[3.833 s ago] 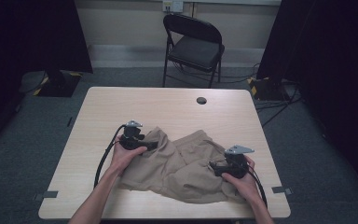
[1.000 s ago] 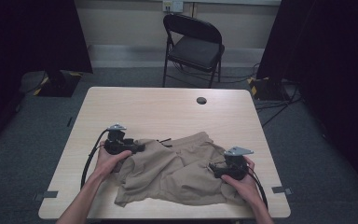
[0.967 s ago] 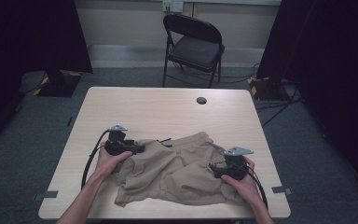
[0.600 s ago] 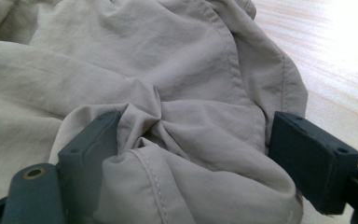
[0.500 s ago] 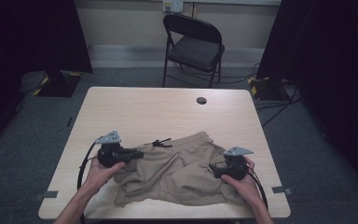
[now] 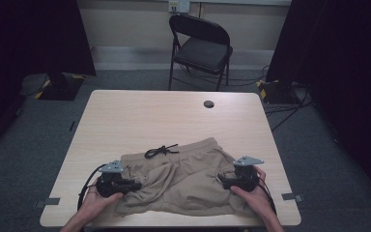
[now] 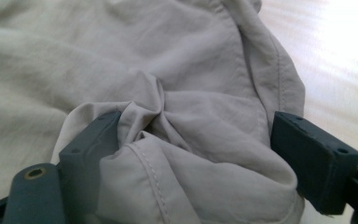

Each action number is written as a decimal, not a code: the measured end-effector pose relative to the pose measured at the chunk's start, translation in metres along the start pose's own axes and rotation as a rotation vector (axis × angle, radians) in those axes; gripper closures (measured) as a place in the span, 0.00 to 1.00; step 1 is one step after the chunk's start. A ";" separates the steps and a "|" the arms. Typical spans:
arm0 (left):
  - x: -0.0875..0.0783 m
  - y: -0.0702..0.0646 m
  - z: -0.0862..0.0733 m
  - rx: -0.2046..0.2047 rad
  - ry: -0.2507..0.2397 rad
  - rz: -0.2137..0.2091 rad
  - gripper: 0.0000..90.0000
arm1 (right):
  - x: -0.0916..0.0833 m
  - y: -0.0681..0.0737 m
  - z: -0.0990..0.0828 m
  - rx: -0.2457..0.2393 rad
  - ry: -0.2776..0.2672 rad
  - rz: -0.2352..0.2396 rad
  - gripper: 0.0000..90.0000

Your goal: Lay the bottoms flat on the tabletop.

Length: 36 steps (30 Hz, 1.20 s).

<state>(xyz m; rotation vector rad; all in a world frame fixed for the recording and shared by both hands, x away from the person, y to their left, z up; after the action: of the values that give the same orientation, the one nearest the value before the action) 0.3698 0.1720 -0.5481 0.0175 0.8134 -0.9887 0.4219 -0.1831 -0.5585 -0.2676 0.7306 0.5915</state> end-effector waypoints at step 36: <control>-0.039 0.080 0.014 -0.255 -0.111 0.175 0.51 | 0.019 -0.022 0.033 0.069 0.000 0.039 0.40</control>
<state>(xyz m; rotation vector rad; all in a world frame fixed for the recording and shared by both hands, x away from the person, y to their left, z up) 0.4263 0.2414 -0.5413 -0.1812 0.8156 -0.7097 0.4641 -0.1791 -0.5470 -0.1898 0.7564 0.6021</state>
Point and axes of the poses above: each handheld gripper's, and its own axes: x roughly forward along the jaws, z roughly out of its top, y roughly to its left, the point moved 9 cm from there along x, roughly forward along the jaws, and after that the axes turned 4 degrees about -x, right-handed, at the moved point
